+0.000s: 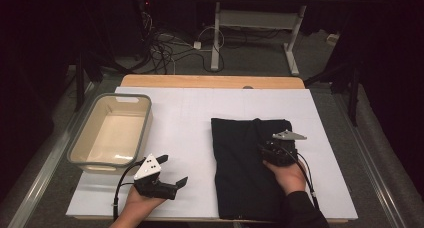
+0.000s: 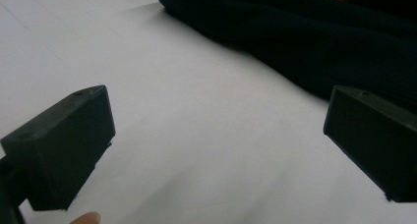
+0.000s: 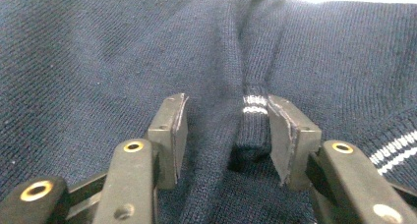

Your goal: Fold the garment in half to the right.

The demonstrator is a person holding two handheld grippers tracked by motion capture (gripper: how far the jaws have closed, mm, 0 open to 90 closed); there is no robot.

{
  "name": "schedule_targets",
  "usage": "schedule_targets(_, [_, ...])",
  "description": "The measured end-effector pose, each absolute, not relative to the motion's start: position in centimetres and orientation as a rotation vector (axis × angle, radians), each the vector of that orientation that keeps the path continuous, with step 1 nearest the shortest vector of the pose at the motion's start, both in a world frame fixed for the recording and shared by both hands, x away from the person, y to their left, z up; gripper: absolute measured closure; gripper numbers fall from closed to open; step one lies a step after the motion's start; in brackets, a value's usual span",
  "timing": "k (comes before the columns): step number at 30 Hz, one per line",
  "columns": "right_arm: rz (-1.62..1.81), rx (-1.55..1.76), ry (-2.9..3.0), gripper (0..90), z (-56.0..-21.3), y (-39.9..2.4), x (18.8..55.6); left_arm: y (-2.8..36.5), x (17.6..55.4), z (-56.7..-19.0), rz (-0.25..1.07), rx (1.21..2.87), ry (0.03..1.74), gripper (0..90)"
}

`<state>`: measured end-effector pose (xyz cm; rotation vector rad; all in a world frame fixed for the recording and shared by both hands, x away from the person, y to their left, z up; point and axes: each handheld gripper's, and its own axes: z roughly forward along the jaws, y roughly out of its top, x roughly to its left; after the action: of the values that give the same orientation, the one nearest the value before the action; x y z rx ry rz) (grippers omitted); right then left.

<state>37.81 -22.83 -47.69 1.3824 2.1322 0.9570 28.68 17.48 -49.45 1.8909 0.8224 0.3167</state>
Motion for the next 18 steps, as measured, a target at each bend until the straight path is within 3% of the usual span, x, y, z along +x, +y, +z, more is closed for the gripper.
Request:
schedule_targets(9, [0.917,1.233,2.137,75.6,-47.8,-21.8,36.9,17.4,28.7,-49.5,0.32,1.894,0.822,0.0])
schedule_targets(18, [0.946,1.245,2.132,79.2,-47.7,-22.1,36.8,17.5,28.7,-49.5,0.32,1.892,0.82,0.0])
